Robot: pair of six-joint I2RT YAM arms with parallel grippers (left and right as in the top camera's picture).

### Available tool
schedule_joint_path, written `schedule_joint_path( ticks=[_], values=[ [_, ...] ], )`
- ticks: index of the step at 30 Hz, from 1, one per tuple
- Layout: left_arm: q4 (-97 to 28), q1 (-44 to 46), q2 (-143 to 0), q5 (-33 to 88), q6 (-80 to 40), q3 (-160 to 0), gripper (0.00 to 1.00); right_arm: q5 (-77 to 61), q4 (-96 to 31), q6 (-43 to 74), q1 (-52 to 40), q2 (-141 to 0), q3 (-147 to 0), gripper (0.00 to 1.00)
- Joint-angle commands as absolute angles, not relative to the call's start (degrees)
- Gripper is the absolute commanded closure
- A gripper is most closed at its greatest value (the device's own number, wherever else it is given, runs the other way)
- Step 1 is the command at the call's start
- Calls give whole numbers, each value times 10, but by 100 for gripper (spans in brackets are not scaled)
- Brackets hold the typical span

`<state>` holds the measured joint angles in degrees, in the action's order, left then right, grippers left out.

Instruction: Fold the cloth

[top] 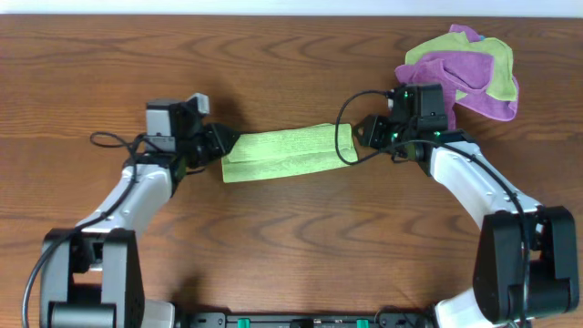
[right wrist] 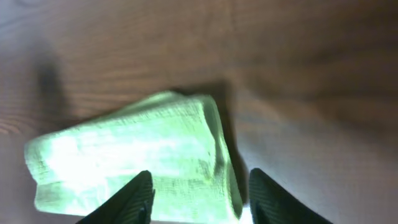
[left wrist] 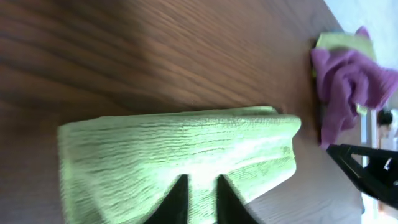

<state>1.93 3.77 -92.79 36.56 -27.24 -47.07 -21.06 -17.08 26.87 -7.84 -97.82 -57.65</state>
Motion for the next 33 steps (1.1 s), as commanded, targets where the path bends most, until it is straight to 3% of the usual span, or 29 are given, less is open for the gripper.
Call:
schedule_joint_path(
  ticks=[1, 11, 33],
  values=[
    [37, 59, -966, 343, -271, -482, 94, -215, -185, 315, -76, -974, -584, 47],
    [63, 68, -1046, 321, -272, -482, 94, -216, -187, 324, -79, -989, -583, 38],
    [41, 68, -1051, 296, -277, -482, 94, -240, -91, 338, -116, -1085, -583, 37]
  ],
)
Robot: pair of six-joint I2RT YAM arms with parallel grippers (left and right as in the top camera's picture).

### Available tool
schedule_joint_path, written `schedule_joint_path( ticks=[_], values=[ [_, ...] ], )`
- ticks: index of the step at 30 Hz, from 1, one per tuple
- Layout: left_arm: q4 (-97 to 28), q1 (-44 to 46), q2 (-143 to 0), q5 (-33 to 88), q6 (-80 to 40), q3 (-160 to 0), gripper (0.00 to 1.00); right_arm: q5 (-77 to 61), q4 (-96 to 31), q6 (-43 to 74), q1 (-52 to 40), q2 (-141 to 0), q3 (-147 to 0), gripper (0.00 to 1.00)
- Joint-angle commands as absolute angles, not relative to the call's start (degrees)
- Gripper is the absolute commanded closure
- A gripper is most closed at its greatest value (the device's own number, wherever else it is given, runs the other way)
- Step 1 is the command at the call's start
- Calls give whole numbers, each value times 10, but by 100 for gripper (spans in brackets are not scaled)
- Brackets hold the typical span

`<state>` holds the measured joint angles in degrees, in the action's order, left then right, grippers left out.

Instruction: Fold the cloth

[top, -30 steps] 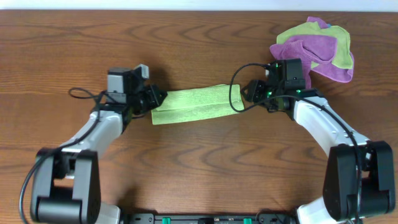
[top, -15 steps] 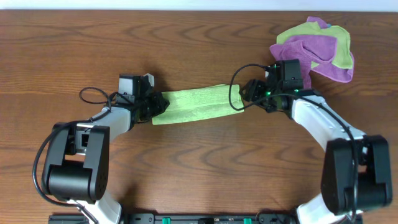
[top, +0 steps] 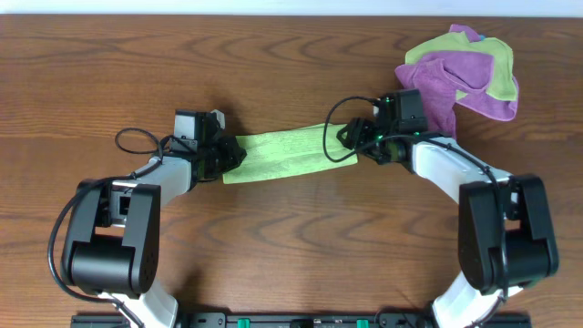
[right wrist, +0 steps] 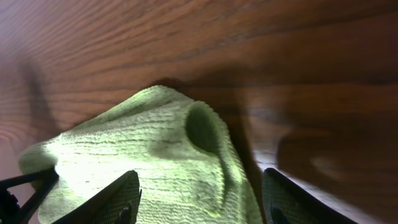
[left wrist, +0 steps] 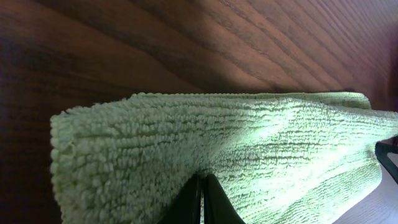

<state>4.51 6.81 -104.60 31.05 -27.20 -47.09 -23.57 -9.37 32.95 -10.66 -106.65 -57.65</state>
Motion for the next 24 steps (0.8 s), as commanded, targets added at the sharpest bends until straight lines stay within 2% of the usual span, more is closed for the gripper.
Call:
schedule_joint_path(
  ticks=[1, 6, 8, 12, 15, 24],
  values=[
    [40, 68, -1051, 296, -278, -482, 94, -240, -89, 339, -118, -1090, -583, 37],
    [34, 68, -1051, 299, -279, -482, 94, -241, -81, 338, -127, -1118, -583, 39],
    [32, 68, -1051, 301, -279, -482, 94, -241, -75, 338, -132, -1127, -583, 43],
    [30, 68, -1051, 303, -279, -482, 94, -240, -41, 335, -147, -1136, -583, 72],
    [30, 68, -1051, 303, -279, -482, 94, -243, -5, 322, -160, -1135, -583, 98],
    [30, 65, -1051, 303, -279, -482, 94, -248, 12, 309, -167, -1084, -584, 99]
  ],
)
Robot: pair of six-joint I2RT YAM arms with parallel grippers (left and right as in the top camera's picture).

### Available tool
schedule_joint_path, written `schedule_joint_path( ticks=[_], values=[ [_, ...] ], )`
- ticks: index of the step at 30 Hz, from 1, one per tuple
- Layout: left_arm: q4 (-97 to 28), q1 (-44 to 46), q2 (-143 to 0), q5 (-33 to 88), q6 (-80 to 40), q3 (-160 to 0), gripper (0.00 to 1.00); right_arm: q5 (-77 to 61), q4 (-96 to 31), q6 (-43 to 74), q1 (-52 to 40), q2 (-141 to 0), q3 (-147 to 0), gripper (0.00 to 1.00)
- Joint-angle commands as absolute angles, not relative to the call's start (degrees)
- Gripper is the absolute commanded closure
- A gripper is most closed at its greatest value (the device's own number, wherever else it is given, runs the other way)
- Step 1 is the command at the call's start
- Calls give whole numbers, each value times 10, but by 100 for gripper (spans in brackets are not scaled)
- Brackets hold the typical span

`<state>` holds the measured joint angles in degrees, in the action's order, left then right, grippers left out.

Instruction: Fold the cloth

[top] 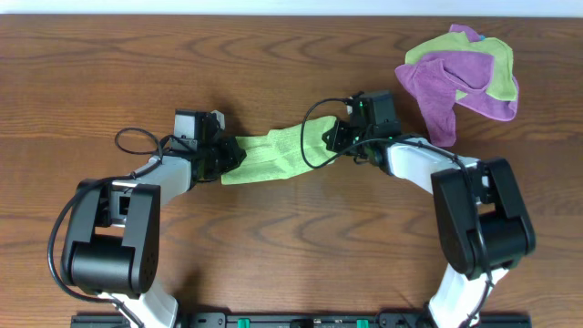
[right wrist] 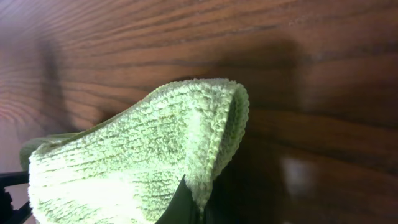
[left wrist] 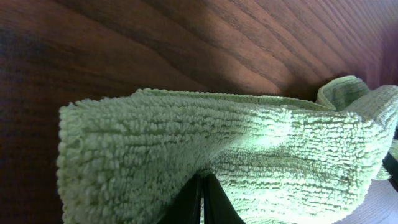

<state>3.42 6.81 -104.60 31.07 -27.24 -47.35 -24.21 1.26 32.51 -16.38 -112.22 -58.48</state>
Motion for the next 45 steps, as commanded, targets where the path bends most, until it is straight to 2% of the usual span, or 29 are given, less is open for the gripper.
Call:
schedule_joint_path(
  ticks=[1, 20, 32, 45],
  values=[
    [30, 64, -1051, 302, -279, -483, 94, -248, 11, 304, -166, -1075, -584, 99],
    [30, 59, -1051, 293, -279, -517, 94, -260, -23, 299, -166, -977, -584, 99],
    [31, 61, -1051, 376, -312, -583, 94, -274, -9, 299, -177, -974, -584, 99],
    [47, 151, -1062, 324, -363, -602, 94, -272, 6, 300, -185, -974, -584, 99]
  ],
)
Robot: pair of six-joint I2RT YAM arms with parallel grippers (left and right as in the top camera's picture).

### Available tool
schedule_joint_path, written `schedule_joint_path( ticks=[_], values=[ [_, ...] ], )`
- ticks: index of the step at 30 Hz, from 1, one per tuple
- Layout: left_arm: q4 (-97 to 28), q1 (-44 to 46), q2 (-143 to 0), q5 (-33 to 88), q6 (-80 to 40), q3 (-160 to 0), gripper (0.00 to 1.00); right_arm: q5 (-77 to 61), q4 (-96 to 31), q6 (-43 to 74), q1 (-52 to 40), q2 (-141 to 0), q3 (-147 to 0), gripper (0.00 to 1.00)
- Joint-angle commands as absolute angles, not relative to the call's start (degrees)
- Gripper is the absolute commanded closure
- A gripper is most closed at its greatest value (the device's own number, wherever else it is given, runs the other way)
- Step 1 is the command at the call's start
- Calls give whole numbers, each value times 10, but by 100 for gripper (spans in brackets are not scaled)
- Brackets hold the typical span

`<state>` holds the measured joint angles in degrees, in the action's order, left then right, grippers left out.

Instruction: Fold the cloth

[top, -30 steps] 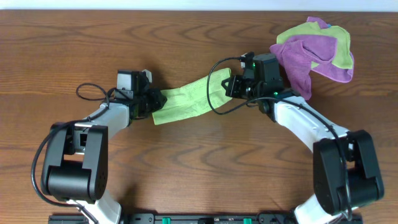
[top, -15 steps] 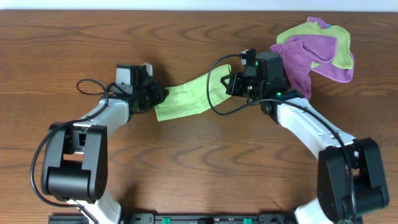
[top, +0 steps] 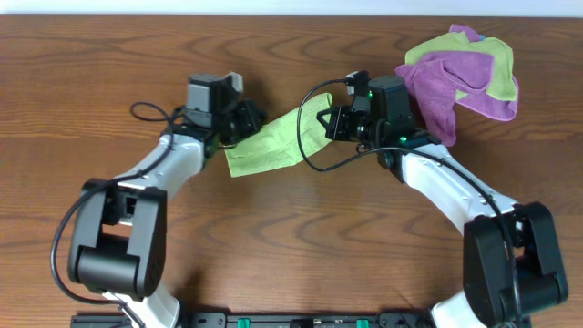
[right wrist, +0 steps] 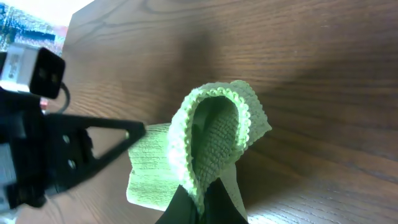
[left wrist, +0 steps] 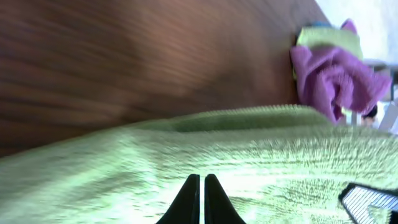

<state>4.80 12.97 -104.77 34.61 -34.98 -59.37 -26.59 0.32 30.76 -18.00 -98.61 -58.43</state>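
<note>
The light green cloth (top: pixel 278 141) hangs lifted between both grippers over the middle of the wooden table, its lower edge drooping toward the front. My left gripper (top: pixel 244 121) is shut on its left end; in the left wrist view the green cloth (left wrist: pixel 249 155) fills the frame around the closed left gripper (left wrist: pixel 201 186). My right gripper (top: pixel 330 121) is shut on the right end, where the green cloth (right wrist: pixel 214 124) bulges in a loop above the right gripper (right wrist: pixel 202 193).
A heap of purple and yellow-green cloths (top: pixel 465 68) lies at the back right of the table, just behind the right arm. The same purple heap (left wrist: pixel 336 78) shows in the left wrist view. The wooden table (top: pixel 301 246) spreads in front.
Both grippers have risen from table level and lifted the green cloth off the table. The left gripper now sits farther right and back; the cloth hangs between them.
The folded green strip lay flat with both grippers open at its ends. Then the left gripper was shut on the left end, the right still open. Then both were shut on it, the right end drawn inward. Now the cloth hangs lifted between them.
</note>
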Motion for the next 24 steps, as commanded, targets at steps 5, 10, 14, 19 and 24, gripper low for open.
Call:
schedule_joint_path(
  ticks=[5, 10, 14, 19, 24],
  values=[
    [47, 178, -1088, 305, -365, -602, 94, -277, 7, 302, -185, -974, -585, 98],
    [50, 181, -1116, 294, -369, -602, 94, -290, 9, 302, -185, -974, -589, 99],
    [61, 181, -1137, 295, -369, -602, 94, -290, 10, 302, -189, -974, -596, 99],
    [83, 179, -1136, 308, -369, -602, 94, -290, 12, 302, -196, -974, -601, 98],
    [90, 172, -1118, 331, -368, -606, 94, -290, 14, 302, -205, -974, -603, 99]
  ],
)
